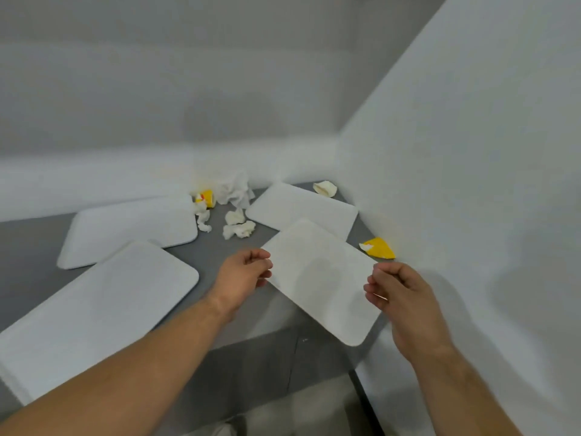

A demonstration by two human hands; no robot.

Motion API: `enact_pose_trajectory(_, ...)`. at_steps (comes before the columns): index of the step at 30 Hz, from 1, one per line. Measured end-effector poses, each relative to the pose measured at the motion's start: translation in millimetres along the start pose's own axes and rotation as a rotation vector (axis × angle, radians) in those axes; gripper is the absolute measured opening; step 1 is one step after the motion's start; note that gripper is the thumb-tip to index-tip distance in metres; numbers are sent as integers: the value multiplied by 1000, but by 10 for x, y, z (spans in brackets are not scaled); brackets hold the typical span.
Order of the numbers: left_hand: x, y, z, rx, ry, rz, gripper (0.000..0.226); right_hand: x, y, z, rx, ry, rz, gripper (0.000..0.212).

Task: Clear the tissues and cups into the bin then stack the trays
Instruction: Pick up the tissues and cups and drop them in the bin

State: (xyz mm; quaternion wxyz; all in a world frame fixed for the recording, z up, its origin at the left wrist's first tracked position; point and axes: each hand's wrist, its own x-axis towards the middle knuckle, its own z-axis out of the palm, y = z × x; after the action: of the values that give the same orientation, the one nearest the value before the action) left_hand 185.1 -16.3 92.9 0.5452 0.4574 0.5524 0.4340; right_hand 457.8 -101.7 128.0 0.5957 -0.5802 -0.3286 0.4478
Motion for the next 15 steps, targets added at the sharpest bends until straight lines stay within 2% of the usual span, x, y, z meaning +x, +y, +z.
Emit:
enact_pose_trajectory(9, 1011, -60, -1315, 44, 125, 69, 29, 721, 179, 1624, -166, -90, -15, 18)
enact_pose_trajectory(15, 1757, -162, -1940, 340, 125, 106, 58, 1091, 434, 2492, -274, -104, -29, 10)
